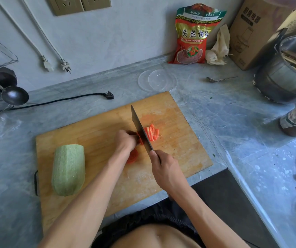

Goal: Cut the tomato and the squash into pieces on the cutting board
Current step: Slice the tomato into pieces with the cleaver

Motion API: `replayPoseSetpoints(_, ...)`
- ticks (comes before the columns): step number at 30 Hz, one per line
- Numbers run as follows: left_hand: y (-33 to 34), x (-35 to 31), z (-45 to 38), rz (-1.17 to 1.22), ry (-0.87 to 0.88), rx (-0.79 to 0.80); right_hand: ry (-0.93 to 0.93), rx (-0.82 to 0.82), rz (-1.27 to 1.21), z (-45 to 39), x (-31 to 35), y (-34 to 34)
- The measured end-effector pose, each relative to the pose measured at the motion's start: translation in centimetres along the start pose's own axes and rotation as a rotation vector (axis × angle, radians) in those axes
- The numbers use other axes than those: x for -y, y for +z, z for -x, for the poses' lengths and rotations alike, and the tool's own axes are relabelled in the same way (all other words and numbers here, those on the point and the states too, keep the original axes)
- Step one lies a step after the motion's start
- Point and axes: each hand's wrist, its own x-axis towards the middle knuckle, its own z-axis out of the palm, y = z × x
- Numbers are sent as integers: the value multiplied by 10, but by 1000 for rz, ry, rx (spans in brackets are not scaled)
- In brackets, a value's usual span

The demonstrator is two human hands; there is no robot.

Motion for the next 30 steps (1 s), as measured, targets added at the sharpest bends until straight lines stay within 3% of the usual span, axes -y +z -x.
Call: replayPoseSetpoints(30,3,1,2,-91,64,-19,3,-13,7,-10,-1,7)
